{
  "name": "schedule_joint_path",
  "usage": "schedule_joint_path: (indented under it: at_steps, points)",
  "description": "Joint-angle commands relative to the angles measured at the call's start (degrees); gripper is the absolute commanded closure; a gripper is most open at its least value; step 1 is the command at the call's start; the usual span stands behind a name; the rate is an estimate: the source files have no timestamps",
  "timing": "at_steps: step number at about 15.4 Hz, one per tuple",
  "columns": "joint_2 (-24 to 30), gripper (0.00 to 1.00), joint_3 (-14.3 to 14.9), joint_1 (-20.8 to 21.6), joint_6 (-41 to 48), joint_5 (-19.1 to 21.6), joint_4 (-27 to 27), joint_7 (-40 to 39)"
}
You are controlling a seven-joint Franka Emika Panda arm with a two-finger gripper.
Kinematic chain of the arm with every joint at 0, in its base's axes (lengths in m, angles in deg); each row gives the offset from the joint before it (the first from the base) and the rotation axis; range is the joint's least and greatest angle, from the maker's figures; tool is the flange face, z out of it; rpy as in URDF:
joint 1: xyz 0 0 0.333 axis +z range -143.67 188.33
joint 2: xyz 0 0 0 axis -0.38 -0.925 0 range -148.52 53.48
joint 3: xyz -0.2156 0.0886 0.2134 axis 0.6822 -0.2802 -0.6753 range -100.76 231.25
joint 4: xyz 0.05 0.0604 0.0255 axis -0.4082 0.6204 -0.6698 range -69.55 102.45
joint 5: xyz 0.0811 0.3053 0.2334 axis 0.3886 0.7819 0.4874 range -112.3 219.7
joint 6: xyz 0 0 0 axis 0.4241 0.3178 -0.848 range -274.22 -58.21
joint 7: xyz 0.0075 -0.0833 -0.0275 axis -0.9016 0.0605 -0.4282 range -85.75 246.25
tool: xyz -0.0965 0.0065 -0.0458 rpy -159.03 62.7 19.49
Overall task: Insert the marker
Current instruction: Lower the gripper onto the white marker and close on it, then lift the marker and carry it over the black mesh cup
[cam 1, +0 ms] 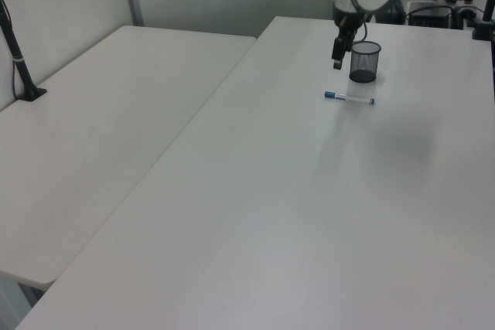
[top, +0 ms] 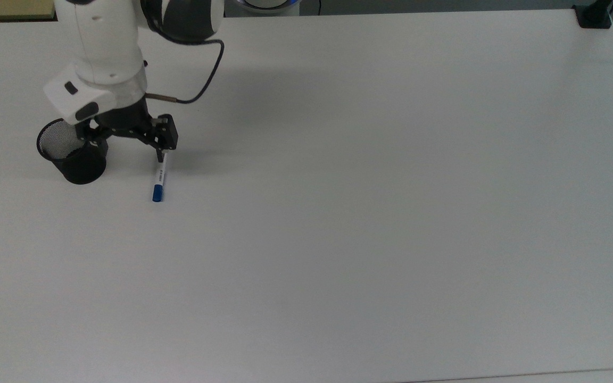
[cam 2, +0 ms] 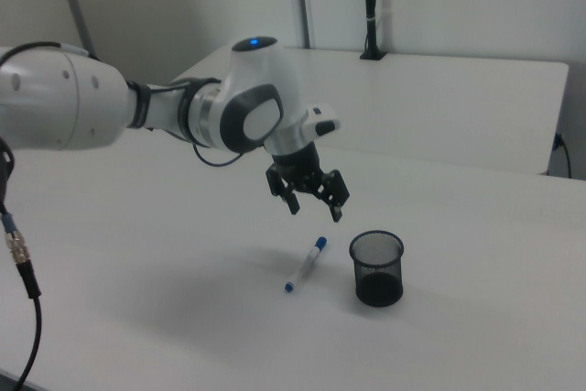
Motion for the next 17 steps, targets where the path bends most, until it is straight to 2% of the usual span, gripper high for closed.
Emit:
schedule_joint_path:
  at_steps: [1,4,6,8,9,12,14,15,17]
  points:
    - [-3.53,0.04,0.31,0.71,-4.82,-0.73,0.70,3.99]
    - [-5.90,0.18,0.23,0.63,-7.20,-0.02,0.61,4.26]
    - [-6.87,0.34,0.14,0.71,-7.20,-0.02,0.52,4.95]
    - [-7.84,0.35,-0.12,0.80,-7.29,-0.02,0.35,7.67]
    - [-8.11,0.39,-0.21,0.80,-7.38,-0.02,0.35,8.64]
    - [-8.20,0.60,-0.30,0.80,-7.38,-0.02,0.35,9.18]
    - [-8.46,0.79,-0.39,0.80,-7.38,0.06,0.35,9.18]
    - [-8.37,0.92,-0.39,0.80,-7.81,0.07,0.26,9.44]
    - [-7.94,0.95,-0.39,0.80,-7.91,0.15,0.17,10.23]
